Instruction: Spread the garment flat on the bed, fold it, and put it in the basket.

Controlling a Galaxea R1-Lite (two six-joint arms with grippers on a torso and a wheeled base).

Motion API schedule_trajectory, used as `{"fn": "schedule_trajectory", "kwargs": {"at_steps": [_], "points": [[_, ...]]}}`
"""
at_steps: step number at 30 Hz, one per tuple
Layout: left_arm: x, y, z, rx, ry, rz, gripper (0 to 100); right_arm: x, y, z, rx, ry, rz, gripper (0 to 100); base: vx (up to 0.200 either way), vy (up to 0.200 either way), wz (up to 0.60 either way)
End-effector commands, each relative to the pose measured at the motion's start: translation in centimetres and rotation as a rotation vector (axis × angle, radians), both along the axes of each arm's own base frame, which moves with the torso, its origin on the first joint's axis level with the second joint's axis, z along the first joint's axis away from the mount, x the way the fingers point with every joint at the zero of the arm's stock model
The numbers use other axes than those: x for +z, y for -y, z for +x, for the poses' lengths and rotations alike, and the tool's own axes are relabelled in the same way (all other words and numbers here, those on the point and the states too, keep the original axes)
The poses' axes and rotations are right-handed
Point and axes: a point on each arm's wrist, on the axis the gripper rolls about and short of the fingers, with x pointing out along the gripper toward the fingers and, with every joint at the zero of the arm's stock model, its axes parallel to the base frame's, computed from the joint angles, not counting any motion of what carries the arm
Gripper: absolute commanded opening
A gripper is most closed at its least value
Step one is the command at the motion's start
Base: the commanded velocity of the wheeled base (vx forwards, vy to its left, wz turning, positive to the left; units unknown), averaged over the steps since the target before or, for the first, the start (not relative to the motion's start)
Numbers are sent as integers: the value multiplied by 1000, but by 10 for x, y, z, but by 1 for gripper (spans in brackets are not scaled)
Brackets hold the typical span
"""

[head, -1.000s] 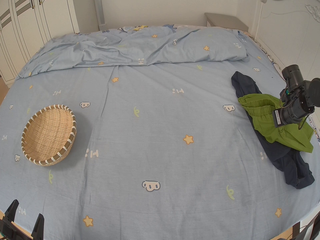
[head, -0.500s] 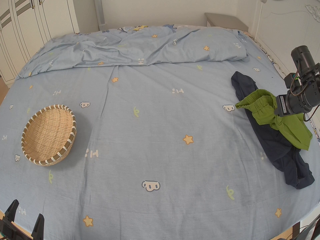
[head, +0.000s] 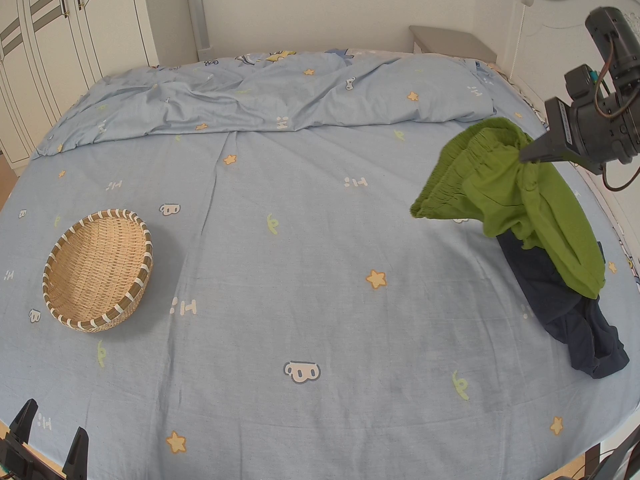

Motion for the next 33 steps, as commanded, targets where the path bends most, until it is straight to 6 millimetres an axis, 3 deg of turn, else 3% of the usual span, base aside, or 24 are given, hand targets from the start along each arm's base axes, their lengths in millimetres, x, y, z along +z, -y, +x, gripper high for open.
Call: {"fn": "schedule_trajectory", "kwargs": {"at_steps": [1,2,3,11,16,21,22,26,33], "points": [[-5,0,1,0,-17,0,100,-7,-72,-12,171,-93,103,0,0,0,0],[-5,0,1,0,-17,0,100,-8,-74,-11,173,-98,103,0,0,0,0],[-5,0,1,0,-17,0,100,-19,-97,-14,216,-147,104,0,0,0,0],[-5,0,1,0,-17,0,100,-61,-167,-27,323,-296,60,0,0,0,0],[-5,0,1,0,-17,0,100,-80,-186,-29,346,-353,27,0,0,0,0],[-5,0,1,0,-17,0,100,-82,-200,-43,417,-368,30,0,0,0,0],[-5,0,1,0,-17,0,100,-85,-203,-47,431,-378,24,100,0,0,0],[-5,0,1,0,-17,0,100,-105,-215,-51,452,-416,-20,100,0,0,0],[-5,0,1,0,-17,0,100,-115,-217,-67,498,-464,-59,100,0,0,0]]}}
